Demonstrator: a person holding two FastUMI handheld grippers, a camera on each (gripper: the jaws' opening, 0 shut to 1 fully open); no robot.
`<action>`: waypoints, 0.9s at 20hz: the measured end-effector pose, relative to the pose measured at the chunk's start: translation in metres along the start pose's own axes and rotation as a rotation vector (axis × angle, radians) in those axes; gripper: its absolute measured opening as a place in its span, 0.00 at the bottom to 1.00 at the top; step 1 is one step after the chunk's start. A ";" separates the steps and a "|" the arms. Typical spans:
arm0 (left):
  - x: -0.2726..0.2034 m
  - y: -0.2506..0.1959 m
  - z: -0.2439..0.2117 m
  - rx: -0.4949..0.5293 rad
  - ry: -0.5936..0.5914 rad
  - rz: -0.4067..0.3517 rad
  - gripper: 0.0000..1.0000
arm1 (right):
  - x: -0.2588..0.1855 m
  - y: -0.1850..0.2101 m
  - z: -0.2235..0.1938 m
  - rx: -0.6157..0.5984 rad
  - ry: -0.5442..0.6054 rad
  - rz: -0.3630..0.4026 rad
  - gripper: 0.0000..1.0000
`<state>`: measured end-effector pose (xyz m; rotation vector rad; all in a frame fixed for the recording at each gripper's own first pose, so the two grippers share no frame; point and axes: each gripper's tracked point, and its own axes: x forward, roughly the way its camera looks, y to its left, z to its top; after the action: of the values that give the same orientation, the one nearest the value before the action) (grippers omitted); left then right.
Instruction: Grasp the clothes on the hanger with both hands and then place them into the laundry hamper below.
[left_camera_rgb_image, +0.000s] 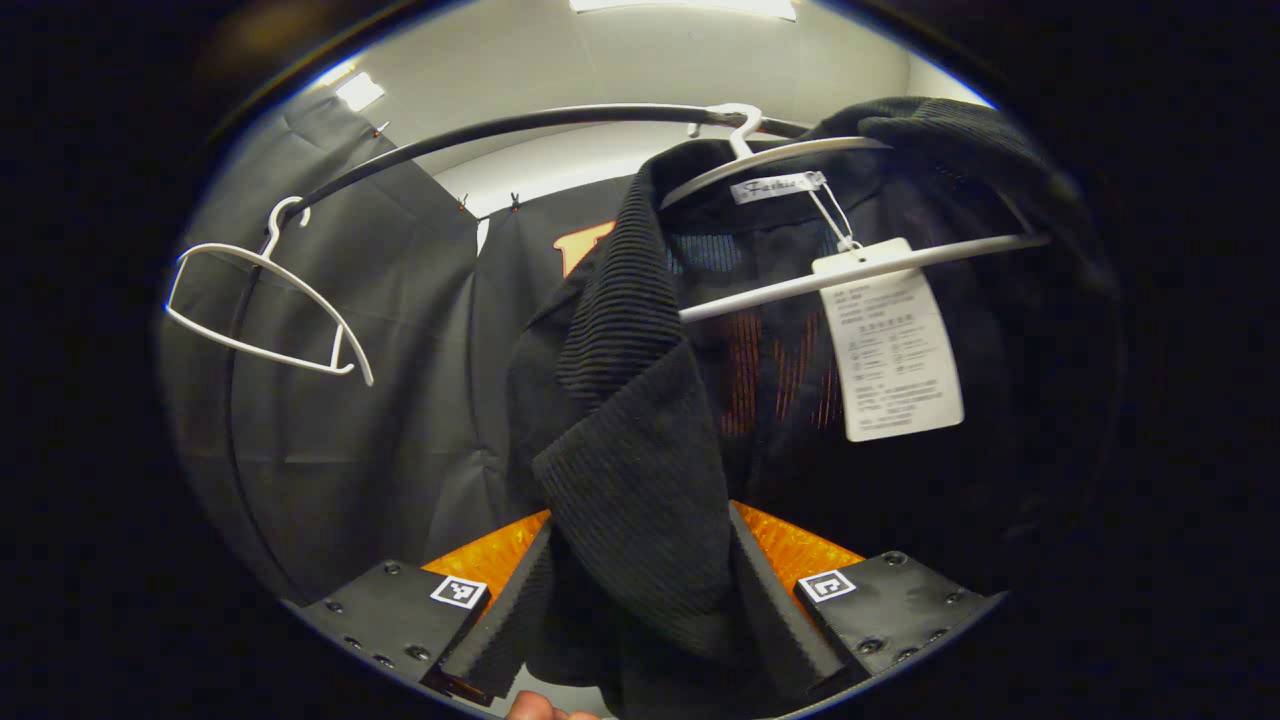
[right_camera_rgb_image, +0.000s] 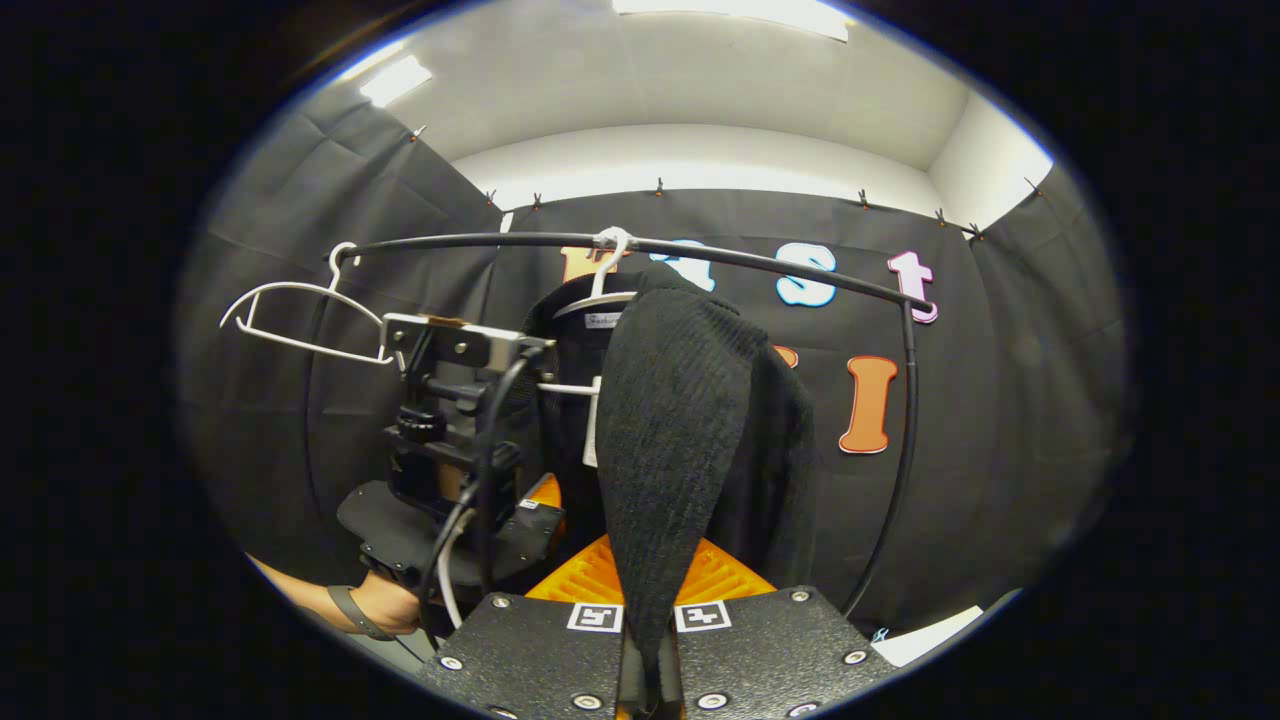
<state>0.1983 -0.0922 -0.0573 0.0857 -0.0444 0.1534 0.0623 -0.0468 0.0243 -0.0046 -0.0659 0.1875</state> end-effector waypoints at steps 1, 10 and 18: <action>0.003 0.011 -0.001 0.002 0.004 0.013 0.99 | 0.000 -0.002 -0.001 0.004 0.006 -0.018 0.04; 0.018 0.090 0.008 -0.059 -0.044 -0.127 0.78 | 0.006 0.005 -0.002 0.009 0.002 -0.168 0.05; -0.033 0.058 0.021 -0.296 0.064 -0.439 0.17 | 0.007 0.006 -0.015 0.091 0.041 -0.240 0.04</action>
<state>0.1561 -0.0416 -0.0329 -0.2048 0.0164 -0.2895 0.0691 -0.0397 0.0096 0.0897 -0.0170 -0.0498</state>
